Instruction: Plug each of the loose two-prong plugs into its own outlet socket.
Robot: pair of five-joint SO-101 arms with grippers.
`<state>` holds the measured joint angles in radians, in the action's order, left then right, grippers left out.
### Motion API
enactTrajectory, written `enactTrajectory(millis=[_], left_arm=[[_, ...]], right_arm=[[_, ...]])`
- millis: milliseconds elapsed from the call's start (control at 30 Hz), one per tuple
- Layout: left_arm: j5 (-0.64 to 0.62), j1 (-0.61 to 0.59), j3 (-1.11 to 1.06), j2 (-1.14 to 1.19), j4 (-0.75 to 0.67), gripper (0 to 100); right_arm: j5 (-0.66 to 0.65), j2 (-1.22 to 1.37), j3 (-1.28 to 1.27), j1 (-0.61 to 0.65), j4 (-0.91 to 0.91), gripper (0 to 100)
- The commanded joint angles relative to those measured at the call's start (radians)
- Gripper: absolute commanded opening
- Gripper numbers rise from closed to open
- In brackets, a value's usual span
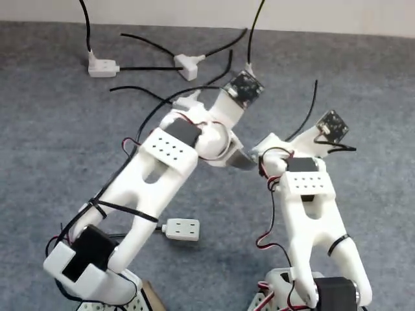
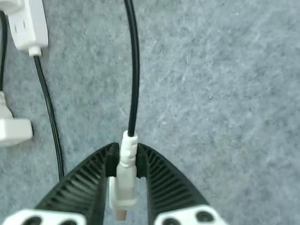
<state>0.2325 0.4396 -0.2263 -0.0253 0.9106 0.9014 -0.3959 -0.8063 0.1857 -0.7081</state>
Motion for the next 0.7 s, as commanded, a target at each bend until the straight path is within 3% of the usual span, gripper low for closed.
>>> enactTrajectory(millis=[0,667], left_arm=[[0.026,-0.021,0.033,-0.004,-0.018,42],[0.026,-0.016,-0.047,-0.004,-0.032,42]], right_arm=[[0.003,-0.024,0.021,0.031,-0.025,0.5],[0.008,-0.024,0.136,0.056,-0.125,0.5]])
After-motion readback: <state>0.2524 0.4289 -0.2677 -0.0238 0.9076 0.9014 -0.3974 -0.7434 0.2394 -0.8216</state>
